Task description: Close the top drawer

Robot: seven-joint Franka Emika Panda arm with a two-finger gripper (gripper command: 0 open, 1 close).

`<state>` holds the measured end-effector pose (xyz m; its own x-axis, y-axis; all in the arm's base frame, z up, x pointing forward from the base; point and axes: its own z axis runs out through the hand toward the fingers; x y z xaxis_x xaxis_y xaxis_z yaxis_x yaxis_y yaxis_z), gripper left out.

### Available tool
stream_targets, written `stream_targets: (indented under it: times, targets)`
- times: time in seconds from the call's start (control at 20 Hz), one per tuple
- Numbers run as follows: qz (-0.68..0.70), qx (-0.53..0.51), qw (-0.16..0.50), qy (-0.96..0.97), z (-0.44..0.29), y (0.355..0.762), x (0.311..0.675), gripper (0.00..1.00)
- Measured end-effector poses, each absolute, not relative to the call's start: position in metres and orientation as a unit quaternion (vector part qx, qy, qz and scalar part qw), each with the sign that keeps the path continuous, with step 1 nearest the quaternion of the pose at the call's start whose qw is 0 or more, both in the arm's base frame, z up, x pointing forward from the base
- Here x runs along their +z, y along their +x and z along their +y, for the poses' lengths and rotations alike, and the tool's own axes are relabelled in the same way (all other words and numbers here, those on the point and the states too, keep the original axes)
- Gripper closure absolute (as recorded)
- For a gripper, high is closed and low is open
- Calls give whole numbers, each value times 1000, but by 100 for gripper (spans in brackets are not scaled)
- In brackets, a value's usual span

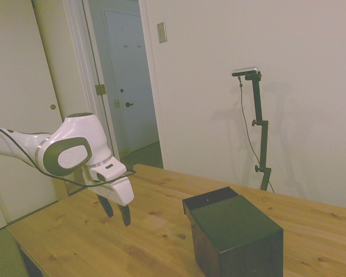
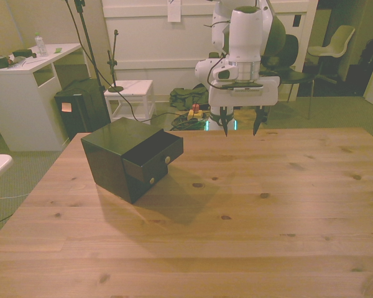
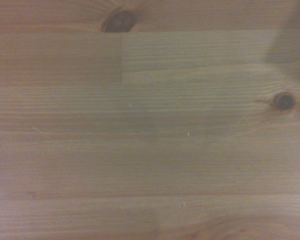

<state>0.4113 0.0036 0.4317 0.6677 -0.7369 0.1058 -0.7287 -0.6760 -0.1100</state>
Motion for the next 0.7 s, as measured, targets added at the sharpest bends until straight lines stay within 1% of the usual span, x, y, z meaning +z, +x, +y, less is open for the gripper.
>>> stream_targets:
  times: [0.15,0.3,0.45,0.7]
  targets:
    - [408,-73,31,-910,2,414,434,0]
    - [428,-88,40,-898,-8,430,446,0]
    - [460,-92,49,-882,-19,456,451,0]
    - [507,-118,56,-852,-33,515,452,0]
